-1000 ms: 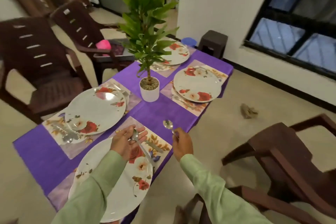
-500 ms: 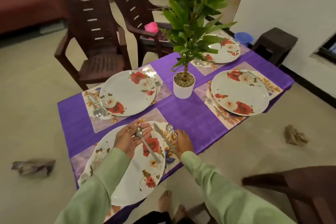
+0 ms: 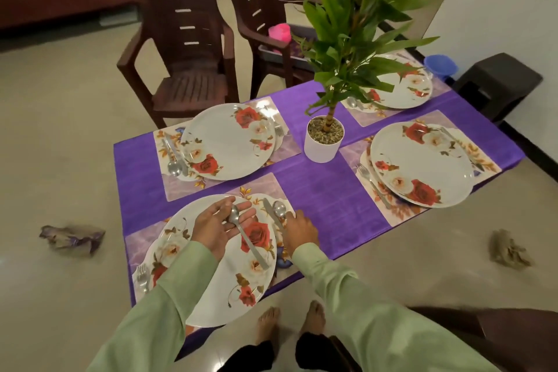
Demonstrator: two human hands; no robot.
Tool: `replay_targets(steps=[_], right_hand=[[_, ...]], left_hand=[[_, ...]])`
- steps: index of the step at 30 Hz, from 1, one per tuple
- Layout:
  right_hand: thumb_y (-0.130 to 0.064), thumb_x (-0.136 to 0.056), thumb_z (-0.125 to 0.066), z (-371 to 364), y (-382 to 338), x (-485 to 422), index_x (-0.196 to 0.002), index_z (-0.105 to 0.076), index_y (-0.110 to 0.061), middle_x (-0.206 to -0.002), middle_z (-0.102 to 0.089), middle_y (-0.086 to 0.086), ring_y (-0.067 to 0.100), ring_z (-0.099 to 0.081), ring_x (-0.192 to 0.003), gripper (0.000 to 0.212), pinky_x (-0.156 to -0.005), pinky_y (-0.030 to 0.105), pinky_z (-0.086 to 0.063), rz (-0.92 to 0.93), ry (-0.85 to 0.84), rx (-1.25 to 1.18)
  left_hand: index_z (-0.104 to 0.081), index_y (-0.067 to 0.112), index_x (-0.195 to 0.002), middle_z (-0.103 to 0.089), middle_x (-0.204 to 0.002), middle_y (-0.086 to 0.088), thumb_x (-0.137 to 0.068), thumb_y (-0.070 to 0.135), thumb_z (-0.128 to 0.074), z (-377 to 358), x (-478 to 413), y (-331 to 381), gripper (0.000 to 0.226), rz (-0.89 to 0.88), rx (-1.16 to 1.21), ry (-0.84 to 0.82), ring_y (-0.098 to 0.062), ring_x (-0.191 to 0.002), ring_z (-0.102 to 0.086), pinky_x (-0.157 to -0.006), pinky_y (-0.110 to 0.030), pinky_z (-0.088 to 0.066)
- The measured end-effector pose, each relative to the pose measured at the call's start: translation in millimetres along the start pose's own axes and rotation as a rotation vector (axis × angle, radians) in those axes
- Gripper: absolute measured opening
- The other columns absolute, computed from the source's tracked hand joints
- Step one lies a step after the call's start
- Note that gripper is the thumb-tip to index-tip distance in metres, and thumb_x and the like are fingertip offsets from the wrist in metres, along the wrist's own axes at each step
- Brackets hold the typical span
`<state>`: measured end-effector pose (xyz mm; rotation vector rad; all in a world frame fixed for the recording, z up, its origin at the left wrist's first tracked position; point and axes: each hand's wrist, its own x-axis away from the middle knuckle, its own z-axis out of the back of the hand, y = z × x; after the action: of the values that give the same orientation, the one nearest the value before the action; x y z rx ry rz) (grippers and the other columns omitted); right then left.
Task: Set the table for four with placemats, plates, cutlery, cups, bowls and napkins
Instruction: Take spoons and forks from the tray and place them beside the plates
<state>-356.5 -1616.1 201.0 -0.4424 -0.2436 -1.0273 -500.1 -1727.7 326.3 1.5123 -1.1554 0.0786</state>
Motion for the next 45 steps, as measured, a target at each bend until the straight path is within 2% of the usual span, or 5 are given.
replay_targets(steps=[9, 22, 32, 39, 45], right_hand=[[-0.010, -0.096, -0.050, 4.8, 0.3, -9.2, -0.140, -0.040, -0.014, -0.131, -0.051, 0.013, 0.035, -0.056, -0.116, 0.046, -0.090, 0.042, -0.047, 0.121, -0.040, -0.039], [-0.027, -0.092, -0.064, 76.2, 47.3, -5.7, -0.111, -0.064, -0.013, -0.103, -0.069, 0.004, 0.024, -0.064, -0.094, 0.023, -0.080, 0.033, -0.049, 0.181, 0.191, -0.558], [-0.038, -0.090, -0.066, 187.5, 110.5, 36.9, -0.076, -0.058, -0.017, -0.063, -0.055, -0.007, 0.013, -0.050, -0.061, 0.027, -0.066, 0.034, -0.045, 0.198, 0.262, -0.720], [-0.024, -0.094, -0.055, 200.7, 181.0, 14.3, -0.075, -0.056, -0.012, -0.067, -0.063, 0.005, 0.029, -0.060, -0.066, 0.023, -0.067, 0.046, -0.050, 0.066, 0.321, -0.754], [-0.014, -0.098, -0.050, 238.6, 275.4, -24.4, -0.096, -0.061, -0.022, -0.083, -0.065, -0.005, 0.013, -0.056, -0.071, 0.014, -0.062, 0.022, -0.041, 0.018, 0.457, -0.805]], left_hand=[[-0.054, 0.001, -0.119, -0.071, -0.109, -0.023, -0.103, 0.010, -0.045, -16.6, 21.3, -2.9, 0.021, -0.094, 0.082, 0.103, -0.038, -0.097, -0.071, -0.078, -0.042, -0.061], [-0.057, -0.002, -0.115, -0.070, -0.108, -0.027, -0.101, 0.008, -0.049, -66.5, 23.1, -16.7, 0.019, -0.114, 0.115, 0.036, -0.041, -0.097, -0.070, -0.078, -0.042, -0.061], [-0.051, 0.001, -0.114, -0.075, -0.086, -0.017, -0.103, 0.006, -0.043, -205.1, -18.0, -20.1, 0.015, -0.077, 0.021, -0.285, -0.027, -0.077, -0.075, -0.071, -0.037, -0.062], [-0.051, 0.001, -0.111, -0.071, -0.101, -0.026, -0.102, 0.005, -0.044, -320.4, -35.8, -47.0, 0.012, -0.065, 0.020, -0.430, -0.033, -0.086, -0.073, -0.079, -0.040, -0.060], [-0.052, -0.002, -0.121, -0.067, -0.112, -0.027, -0.102, 0.014, -0.047, -425.5, -62.5, -82.3, 0.025, -0.081, -0.072, -0.430, -0.030, -0.088, -0.073, -0.082, -0.042, -0.057]])
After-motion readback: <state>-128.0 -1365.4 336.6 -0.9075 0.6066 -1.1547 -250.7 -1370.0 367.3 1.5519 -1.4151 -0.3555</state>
